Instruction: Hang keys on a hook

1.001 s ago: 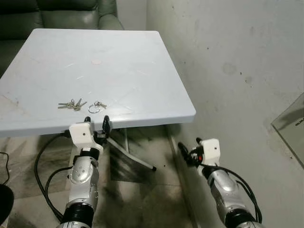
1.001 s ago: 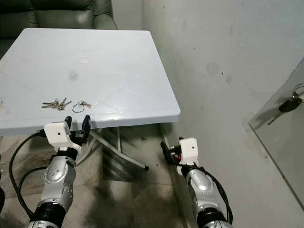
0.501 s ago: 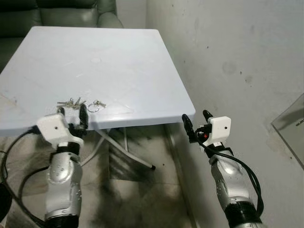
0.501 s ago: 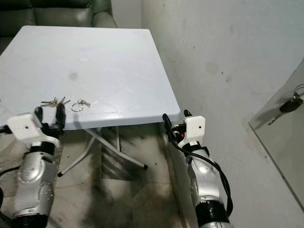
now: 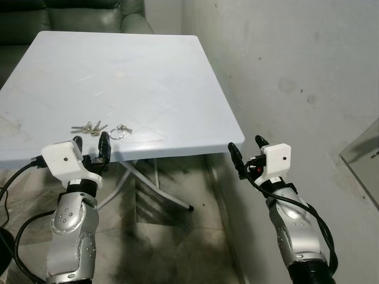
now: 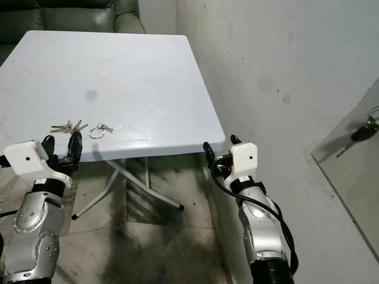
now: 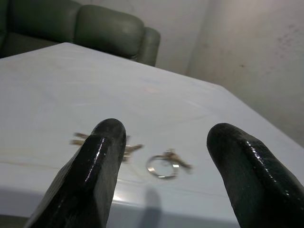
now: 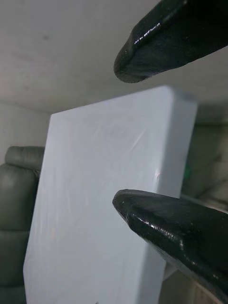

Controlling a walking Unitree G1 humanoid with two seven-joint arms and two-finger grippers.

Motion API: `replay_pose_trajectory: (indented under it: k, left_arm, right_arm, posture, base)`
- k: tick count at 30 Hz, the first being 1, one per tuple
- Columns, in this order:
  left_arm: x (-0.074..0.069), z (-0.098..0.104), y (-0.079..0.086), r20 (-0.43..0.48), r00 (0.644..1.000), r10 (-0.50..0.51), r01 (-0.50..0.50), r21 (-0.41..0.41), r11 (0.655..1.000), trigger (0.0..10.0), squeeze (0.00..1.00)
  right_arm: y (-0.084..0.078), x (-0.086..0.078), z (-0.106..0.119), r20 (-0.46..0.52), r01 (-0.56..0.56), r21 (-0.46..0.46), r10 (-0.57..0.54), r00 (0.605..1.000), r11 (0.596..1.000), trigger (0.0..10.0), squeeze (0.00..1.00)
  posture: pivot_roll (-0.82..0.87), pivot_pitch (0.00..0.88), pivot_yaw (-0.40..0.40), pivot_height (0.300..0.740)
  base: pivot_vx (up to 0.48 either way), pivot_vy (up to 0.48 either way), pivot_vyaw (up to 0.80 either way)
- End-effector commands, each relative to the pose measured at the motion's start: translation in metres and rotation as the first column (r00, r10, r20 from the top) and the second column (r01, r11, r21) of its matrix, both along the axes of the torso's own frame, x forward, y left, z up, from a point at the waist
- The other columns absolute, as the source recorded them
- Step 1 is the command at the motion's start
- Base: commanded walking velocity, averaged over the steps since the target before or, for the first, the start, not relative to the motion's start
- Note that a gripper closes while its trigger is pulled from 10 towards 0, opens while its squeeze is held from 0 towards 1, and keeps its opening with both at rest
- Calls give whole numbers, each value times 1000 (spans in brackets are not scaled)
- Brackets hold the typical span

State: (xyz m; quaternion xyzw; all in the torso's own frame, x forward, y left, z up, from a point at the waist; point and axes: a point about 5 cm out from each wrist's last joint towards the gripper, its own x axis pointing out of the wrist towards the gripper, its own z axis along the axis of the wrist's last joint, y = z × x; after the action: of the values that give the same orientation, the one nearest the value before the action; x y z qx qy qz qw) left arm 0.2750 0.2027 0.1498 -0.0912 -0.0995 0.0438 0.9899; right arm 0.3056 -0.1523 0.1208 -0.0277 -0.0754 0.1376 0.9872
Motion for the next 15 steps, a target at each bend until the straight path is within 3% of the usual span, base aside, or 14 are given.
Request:
replay_pose_trajectory:
  k: [1, 15]
  left_arm:
    - [-3, 1, 6, -9, 1000, 9, -9, 7, 1000, 10000, 0]
    - [-4, 4, 7, -17, 1000, 10, -10, 7, 1000, 10000, 0]
  right_arm:
    - [4, -1, 3, 4, -18, 2, 18, 1000, 1000, 10000, 0]
    - [5, -2, 4, -13, -21, 3, 21, 1000, 1000, 10000, 0]
  posture:
    - [-170, 63, -69, 740]
    - [-160, 60, -71, 740]
  base:
    - [0, 401, 0]
    - [0, 405, 0]
